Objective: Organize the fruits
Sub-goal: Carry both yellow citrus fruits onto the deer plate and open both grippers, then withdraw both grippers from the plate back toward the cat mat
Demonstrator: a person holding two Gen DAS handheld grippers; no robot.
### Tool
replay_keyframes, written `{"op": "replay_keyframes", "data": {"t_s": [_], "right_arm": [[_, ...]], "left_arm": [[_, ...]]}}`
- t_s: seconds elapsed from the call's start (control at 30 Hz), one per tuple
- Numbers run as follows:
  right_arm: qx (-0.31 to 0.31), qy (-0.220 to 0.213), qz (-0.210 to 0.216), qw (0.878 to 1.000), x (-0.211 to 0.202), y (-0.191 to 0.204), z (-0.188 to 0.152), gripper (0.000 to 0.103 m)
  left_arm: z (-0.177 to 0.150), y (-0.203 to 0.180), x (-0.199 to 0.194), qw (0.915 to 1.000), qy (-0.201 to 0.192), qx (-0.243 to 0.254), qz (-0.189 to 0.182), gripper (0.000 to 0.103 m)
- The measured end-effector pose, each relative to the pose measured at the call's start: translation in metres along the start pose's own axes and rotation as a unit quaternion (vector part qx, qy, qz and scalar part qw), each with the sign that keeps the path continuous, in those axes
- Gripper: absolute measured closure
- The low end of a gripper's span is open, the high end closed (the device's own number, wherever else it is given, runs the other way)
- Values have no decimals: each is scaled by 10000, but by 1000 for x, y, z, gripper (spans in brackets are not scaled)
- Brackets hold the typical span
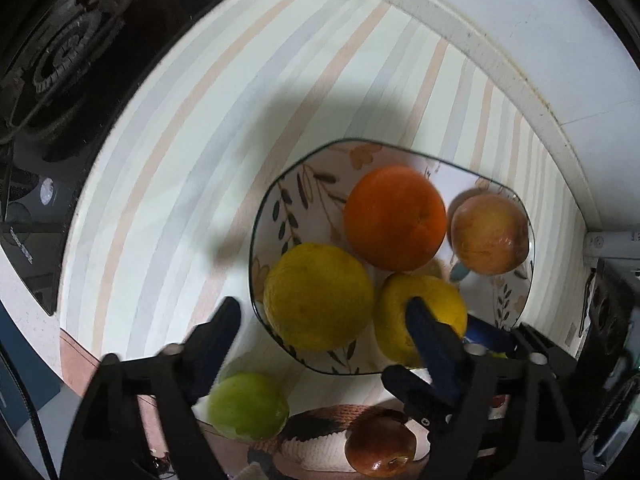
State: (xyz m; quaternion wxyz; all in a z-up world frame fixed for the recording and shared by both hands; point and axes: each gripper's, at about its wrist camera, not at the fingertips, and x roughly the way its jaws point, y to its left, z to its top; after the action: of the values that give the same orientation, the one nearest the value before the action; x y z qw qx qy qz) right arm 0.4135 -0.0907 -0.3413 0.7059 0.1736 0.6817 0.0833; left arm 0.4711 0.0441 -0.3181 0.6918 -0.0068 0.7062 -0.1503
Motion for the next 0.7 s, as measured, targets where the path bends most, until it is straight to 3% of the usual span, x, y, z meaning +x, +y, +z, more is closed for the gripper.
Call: {"op": "replay_keyframes", "data": {"t_s": [0.13, 0.27, 0.4, 0.7], "right_arm": [[21, -156, -369, 9992, -14, 3, -6, 10], [30, -266, -995, 9947, -33, 6, -14, 10], [19, -373, -1334, 9904, -52, 4, -22, 10], [-103, -705, -1497, 9862, -94, -2, -47, 10]], "left_arm": [[-5, 1, -10, 9998, -149, -21, 136, 17], [-20, 2, -26, 9967, -499, 44, 632, 17], [-43, 4, -40, 9906, -829, 44, 1086, 17], [-85, 0, -66, 9875, -1171, -57, 1049, 17]]}}
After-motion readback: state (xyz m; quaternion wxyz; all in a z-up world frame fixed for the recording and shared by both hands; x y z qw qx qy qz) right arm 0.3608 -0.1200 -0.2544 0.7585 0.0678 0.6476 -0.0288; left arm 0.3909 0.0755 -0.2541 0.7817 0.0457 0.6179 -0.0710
